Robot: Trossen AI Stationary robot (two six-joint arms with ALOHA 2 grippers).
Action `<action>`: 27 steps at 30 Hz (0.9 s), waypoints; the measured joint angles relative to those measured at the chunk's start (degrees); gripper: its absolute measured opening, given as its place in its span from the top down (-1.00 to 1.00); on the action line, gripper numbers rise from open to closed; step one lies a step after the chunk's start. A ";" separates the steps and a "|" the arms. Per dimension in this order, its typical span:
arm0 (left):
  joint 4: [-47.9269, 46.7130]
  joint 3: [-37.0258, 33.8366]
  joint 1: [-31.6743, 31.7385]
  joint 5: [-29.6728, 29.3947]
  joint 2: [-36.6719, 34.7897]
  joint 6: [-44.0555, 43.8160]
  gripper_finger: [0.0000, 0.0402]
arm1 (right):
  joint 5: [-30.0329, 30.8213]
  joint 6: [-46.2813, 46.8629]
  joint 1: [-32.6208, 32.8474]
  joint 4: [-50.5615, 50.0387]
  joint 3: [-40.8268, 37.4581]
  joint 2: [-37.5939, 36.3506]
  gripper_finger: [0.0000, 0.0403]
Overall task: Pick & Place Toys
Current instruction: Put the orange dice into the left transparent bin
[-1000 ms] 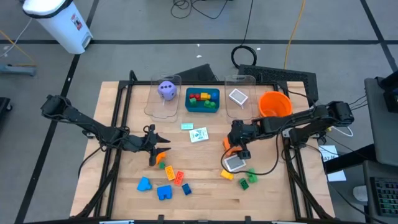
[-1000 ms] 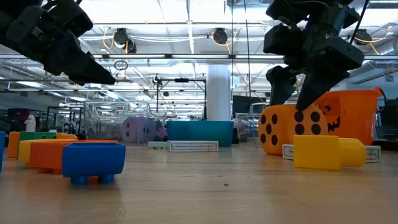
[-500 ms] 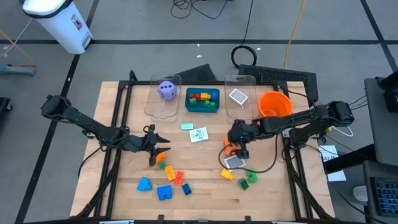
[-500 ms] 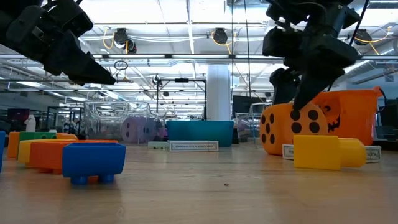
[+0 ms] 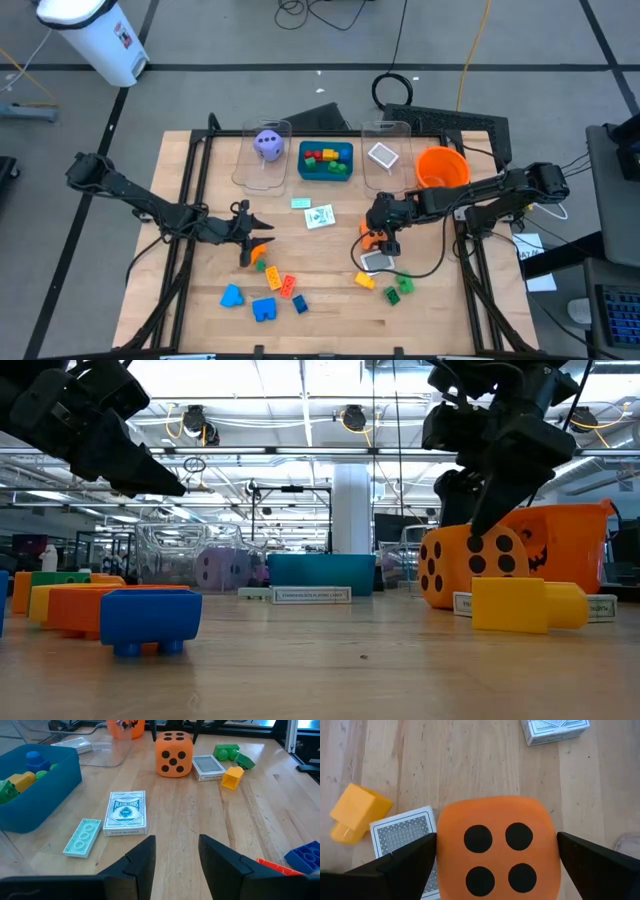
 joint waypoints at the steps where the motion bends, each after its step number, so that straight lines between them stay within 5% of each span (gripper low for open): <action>1: 0.00 0.00 0.01 0.00 0.00 0.00 0.24 | 0.02 -0.02 0.00 -0.12 0.00 0.00 -0.95; 27: 0.04 0.00 0.00 0.02 0.00 -0.21 0.24 | 1.66 -4.59 -0.39 4.44 -0.04 0.00 -0.23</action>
